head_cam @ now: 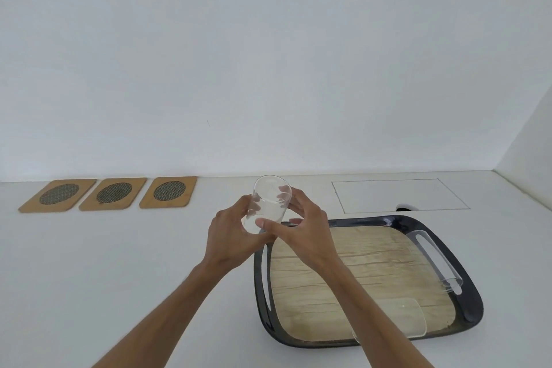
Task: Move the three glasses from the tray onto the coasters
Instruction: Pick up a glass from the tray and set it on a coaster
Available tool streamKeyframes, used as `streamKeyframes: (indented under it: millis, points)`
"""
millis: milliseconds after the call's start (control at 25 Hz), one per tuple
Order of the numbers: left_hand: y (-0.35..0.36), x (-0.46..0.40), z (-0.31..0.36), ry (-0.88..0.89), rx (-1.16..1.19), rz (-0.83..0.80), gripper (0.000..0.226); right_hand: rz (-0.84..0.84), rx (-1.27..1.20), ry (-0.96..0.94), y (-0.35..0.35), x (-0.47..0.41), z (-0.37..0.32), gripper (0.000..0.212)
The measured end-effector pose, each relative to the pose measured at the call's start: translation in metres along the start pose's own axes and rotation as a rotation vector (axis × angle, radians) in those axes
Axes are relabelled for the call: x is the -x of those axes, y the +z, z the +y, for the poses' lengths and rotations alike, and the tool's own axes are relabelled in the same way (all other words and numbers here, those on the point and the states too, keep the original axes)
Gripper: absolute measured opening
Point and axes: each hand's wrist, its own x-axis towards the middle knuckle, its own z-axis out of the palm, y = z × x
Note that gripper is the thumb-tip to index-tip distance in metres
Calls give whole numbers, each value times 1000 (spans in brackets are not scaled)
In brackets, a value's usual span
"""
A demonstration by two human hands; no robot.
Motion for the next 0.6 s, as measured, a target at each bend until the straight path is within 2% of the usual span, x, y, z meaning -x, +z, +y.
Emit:
streamKeyframes:
  millis: [200,400,520,600]
  points:
    - [-10,-1,-14,-4,-30,38,61,-40,-107,-13,20,-14,3,76]
    - [-31,-7,-38,-30,95,-123,83,-209,-154,25,30,-33,2,69]
    - [-38,-7,-51,-52,57,-25,82,-269,-112,59,49,-41,4,73]
    - [-41,-7,-62,-66,24,32,81,-233,-65,77,70,-44,4,74]
